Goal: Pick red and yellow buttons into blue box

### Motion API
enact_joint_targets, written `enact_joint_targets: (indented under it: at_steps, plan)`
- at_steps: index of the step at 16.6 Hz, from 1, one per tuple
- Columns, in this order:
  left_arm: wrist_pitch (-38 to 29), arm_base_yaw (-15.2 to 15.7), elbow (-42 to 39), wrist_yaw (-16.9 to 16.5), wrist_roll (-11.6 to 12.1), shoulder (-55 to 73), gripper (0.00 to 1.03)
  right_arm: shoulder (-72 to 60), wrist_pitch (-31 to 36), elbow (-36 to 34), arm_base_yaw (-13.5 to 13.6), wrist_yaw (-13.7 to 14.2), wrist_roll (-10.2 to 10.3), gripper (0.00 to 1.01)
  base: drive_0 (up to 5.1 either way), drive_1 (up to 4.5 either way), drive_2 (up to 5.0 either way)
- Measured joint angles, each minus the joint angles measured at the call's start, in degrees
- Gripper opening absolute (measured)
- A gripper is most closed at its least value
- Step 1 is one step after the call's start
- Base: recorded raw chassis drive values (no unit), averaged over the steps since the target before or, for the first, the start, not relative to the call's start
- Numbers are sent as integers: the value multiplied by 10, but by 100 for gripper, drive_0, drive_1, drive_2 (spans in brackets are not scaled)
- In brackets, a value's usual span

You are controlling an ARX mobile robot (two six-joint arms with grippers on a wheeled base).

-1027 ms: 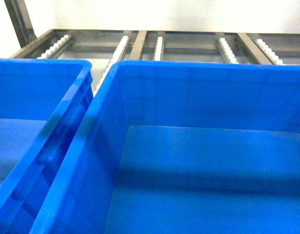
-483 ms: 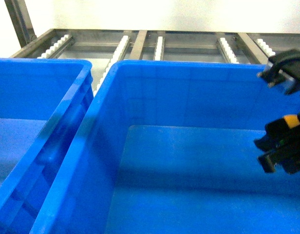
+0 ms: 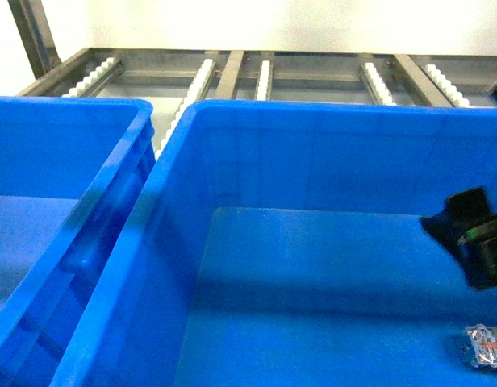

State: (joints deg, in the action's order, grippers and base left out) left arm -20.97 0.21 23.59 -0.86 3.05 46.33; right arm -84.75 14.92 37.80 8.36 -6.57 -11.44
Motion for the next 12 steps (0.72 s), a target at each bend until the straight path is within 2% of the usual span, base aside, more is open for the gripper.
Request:
enact_joint_targets:
  at_steps: [1, 3, 4, 5, 6, 7, 8, 9, 10, 12]
  plan:
    - [0, 0, 0, 0, 0, 0, 28, 38, 6, -18, -24, -30, 12, 97, 0, 0, 0]
    - [0, 0, 0, 0, 0, 0, 28, 127, 43, -81, -108, -112, 29, 98, 0, 0, 0]
    - [0, 0, 0, 0, 0, 0, 28, 202, 41, -127, -165, -167, 28, 98, 0, 0, 0]
    - [0, 0, 0, 0, 0, 0, 28, 290, 33, -152, -208, -209, 30, 98, 0, 0, 0]
    - [0, 0, 0, 0, 0, 0, 28, 370, 20, -153, -254, -233, 57, 98, 0, 0, 0]
    - [0, 0, 0, 0, 0, 0, 28, 428, 3, -155, -295, -240, 81, 98, 0, 0, 0]
    - [0, 0, 0, 0, 0, 0, 28, 470, -24, -158, -324, -240, 101, 98, 0, 0, 0]
    - [0, 0, 0, 0, 0, 0, 28, 512, -62, -163, -336, -244, 122, 98, 0, 0, 0]
    - [0, 0, 0, 0, 0, 0, 28, 548, -96, -171, -332, -246, 137, 98, 0, 0, 0]
    - [0, 0, 0, 0, 0, 0, 28, 612, -159, -182, -292, -224, 153, 98, 0, 0, 0]
